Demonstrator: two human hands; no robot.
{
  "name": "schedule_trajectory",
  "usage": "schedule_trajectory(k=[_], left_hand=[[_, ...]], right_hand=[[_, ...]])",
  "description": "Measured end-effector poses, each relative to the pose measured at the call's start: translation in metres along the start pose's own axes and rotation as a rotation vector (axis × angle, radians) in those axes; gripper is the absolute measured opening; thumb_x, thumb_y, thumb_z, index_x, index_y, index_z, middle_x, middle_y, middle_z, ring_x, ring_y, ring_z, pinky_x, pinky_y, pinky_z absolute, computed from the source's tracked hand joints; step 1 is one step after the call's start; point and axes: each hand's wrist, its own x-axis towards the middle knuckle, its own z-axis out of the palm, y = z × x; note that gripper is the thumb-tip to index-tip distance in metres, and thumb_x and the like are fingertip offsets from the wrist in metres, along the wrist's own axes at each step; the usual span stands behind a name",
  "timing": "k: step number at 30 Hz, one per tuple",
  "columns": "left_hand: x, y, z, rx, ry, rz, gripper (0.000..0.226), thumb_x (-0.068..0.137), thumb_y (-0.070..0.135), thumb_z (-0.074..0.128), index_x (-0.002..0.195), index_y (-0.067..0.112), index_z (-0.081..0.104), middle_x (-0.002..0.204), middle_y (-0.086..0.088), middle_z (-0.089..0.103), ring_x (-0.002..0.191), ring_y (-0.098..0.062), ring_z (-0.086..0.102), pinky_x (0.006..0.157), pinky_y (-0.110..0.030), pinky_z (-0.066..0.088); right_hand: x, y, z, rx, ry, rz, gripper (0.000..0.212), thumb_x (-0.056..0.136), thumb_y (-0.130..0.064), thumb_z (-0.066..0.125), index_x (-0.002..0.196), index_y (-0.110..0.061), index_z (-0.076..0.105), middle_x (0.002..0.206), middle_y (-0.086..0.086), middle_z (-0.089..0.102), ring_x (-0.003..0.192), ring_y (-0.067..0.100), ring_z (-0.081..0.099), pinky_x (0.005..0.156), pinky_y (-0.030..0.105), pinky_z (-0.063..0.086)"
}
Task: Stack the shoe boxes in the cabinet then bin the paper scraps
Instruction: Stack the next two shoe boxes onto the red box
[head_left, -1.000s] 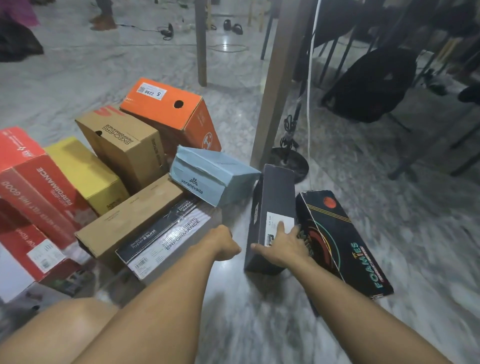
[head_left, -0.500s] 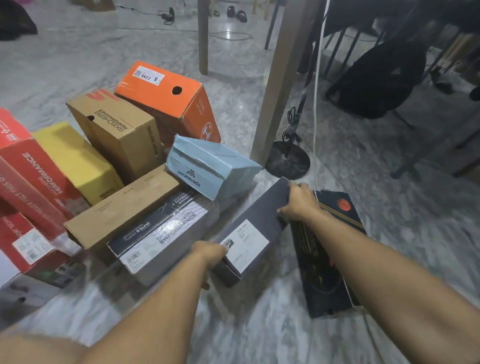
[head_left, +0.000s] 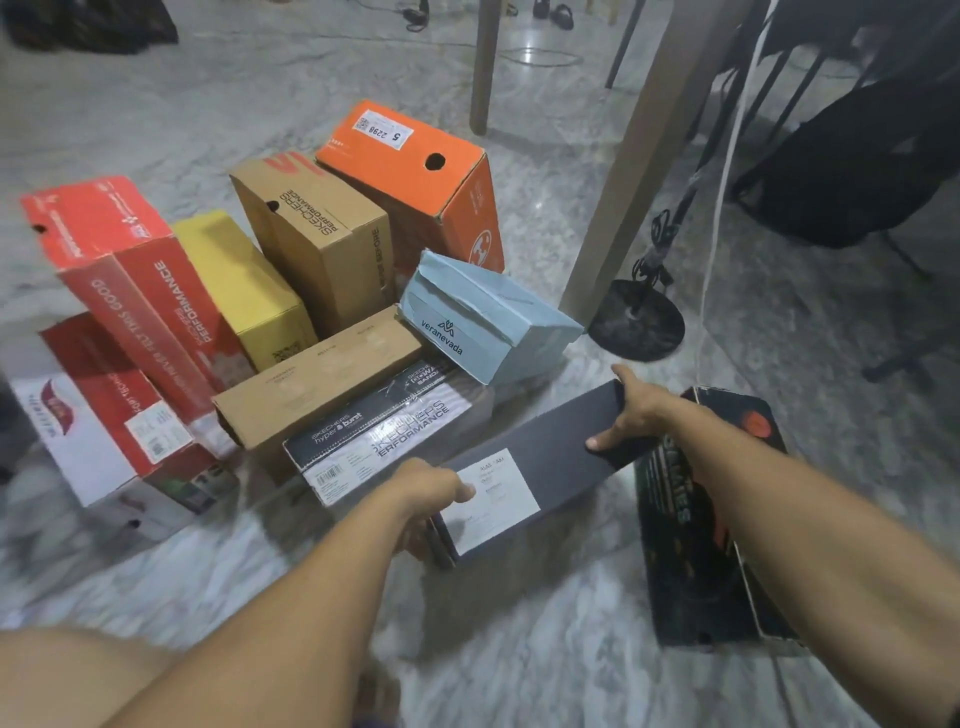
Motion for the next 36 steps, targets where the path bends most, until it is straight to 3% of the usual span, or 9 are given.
schedule_trajectory(k=[2, 5, 8, 15, 19, 26, 29, 31, 36], left_hand=[[-0.011, -0.003, -0.009, 0.094, -0.01, -0.021, 0.054, 0.088, 0.021, 0.068, 0.129, 0.001, 0.039, 0.121, -0.022, 0.05, 0.101, -0.044, 0.058, 0.081, -0.056, 0.054], [-0.032, -0.004, -0.02, 0.148, -0.028, -0.037, 0.061, 0.086, 0.025, 0.072, 0.13, -0.001, 0.039, 0.105, -0.017, 0.051, 0.103, -0.048, 0.059, 0.081, -0.061, 0.053], [-0.063, 0.001, -0.031, 0.219, -0.047, -0.038, 0.073, 0.084, 0.033, 0.073, 0.138, 0.001, 0.034, 0.134, -0.024, 0.045, 0.107, -0.046, 0.058, 0.081, -0.059, 0.054], [-0.135, 0.003, -0.077, 0.264, 0.035, -0.002, 0.079, 0.079, 0.048, 0.073, 0.14, 0.011, 0.039, 0.139, -0.024, 0.045, 0.084, -0.033, 0.062, 0.07, -0.049, 0.055], [-0.167, -0.012, -0.119, 0.212, 0.15, 0.061, 0.098, 0.059, 0.05, 0.085, 0.137, 0.006, 0.043, 0.132, -0.026, 0.05, 0.103, -0.045, 0.06, 0.083, -0.062, 0.051], [-0.225, -0.042, -0.176, -0.054, 0.507, 0.292, 0.034, 0.079, 0.021, 0.079, 0.104, 0.002, 0.065, 0.089, -0.013, 0.067, 0.073, -0.026, 0.065, 0.059, -0.04, 0.058], [-0.244, -0.064, -0.199, -0.148, 0.647, 0.347, 0.03, 0.078, 0.025, 0.079, 0.097, 0.006, 0.066, 0.092, -0.015, 0.07, 0.07, -0.027, 0.065, 0.057, -0.038, 0.055], [-0.256, -0.083, -0.213, -0.25, 0.7, 0.354, 0.034, 0.078, 0.034, 0.077, 0.098, 0.008, 0.066, 0.092, -0.014, 0.07, 0.077, -0.028, 0.067, 0.063, -0.042, 0.059], [-0.282, -0.141, -0.246, -0.561, 0.855, 0.299, 0.055, 0.075, 0.039, 0.079, 0.114, 0.005, 0.062, 0.117, -0.016, 0.062, 0.114, -0.035, 0.055, 0.069, -0.059, 0.057]], right_hand=[[-0.013, -0.003, -0.005, 0.029, -0.007, -0.032, 0.109, 0.059, -0.04, 0.091, 0.147, -0.022, 0.03, 0.143, 0.009, 0.044, 0.122, 0.032, 0.05, 0.098, 0.04, 0.046], [-0.035, -0.008, -0.016, 0.077, -0.045, -0.043, 0.079, 0.064, -0.033, 0.09, 0.13, -0.021, 0.047, 0.125, 0.008, 0.05, 0.09, 0.026, 0.06, 0.075, 0.045, 0.059], [-0.061, -0.012, -0.034, 0.092, -0.03, -0.066, 0.07, 0.064, -0.032, 0.09, 0.121, -0.022, 0.052, 0.118, 0.007, 0.051, 0.081, 0.021, 0.059, 0.057, 0.037, 0.057], [-0.149, -0.04, -0.08, 0.085, -0.046, -0.164, 0.075, 0.062, -0.03, 0.091, 0.125, -0.016, 0.053, 0.108, 0.009, 0.058, 0.088, 0.033, 0.067, 0.063, 0.052, 0.06], [-0.193, -0.072, -0.092, 0.19, -0.031, -0.299, 0.067, 0.067, -0.018, 0.088, 0.126, -0.027, 0.059, 0.107, 0.008, 0.063, 0.068, 0.031, 0.071, 0.05, 0.044, 0.058], [-0.229, -0.153, -0.097, 0.24, 0.157, -0.518, 0.046, 0.067, -0.015, 0.089, 0.108, -0.022, 0.069, 0.087, 0.014, 0.072, 0.059, 0.022, 0.07, 0.054, 0.037, 0.059], [-0.238, -0.194, -0.093, 0.251, 0.18, -0.594, 0.053, 0.049, -0.023, 0.096, 0.096, -0.024, 0.072, 0.091, 0.017, 0.07, 0.063, 0.03, 0.072, 0.059, 0.053, 0.06], [-0.243, -0.222, -0.087, 0.228, 0.196, -0.64, 0.058, 0.039, -0.029, 0.097, 0.091, -0.026, 0.072, 0.091, 0.017, 0.07, 0.06, 0.035, 0.071, 0.063, 0.064, 0.056], [-0.268, -0.29, -0.05, 0.242, 0.18, -0.812, 0.045, 0.058, -0.009, 0.092, 0.096, -0.017, 0.07, 0.079, 0.02, 0.07, 0.049, 0.03, 0.068, 0.048, 0.044, 0.059]])
